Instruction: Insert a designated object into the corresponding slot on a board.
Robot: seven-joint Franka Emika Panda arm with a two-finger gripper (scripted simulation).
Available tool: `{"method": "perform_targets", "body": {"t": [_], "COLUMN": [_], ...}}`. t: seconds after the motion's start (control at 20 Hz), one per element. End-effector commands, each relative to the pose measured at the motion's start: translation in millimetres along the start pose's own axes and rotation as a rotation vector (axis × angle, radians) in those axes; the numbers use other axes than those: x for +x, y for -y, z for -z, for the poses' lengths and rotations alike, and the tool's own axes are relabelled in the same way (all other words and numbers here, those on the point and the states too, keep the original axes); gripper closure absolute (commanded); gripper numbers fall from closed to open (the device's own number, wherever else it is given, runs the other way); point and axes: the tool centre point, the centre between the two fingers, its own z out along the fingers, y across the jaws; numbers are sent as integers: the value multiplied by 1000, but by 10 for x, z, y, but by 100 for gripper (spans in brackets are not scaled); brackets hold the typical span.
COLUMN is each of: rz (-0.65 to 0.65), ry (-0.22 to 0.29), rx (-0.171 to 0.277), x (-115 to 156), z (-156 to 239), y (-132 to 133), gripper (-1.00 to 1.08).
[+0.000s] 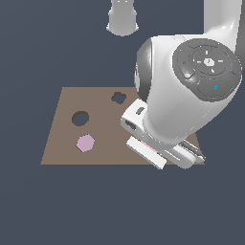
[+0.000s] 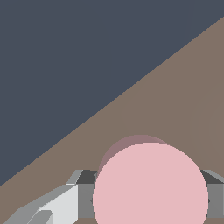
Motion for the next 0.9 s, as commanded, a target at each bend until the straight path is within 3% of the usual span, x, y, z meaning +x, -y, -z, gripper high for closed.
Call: {"method": "perform_targets", "body": {"t": [0.0, 0.4, 0.85], "rz": [0, 44, 197], "ry": [0, 0, 0], "rx": [0, 0, 0], "x": [0, -48, -203], "z": [0, 2, 8], "y": [-1, -45, -217], "gripper": [108, 108, 108]}}
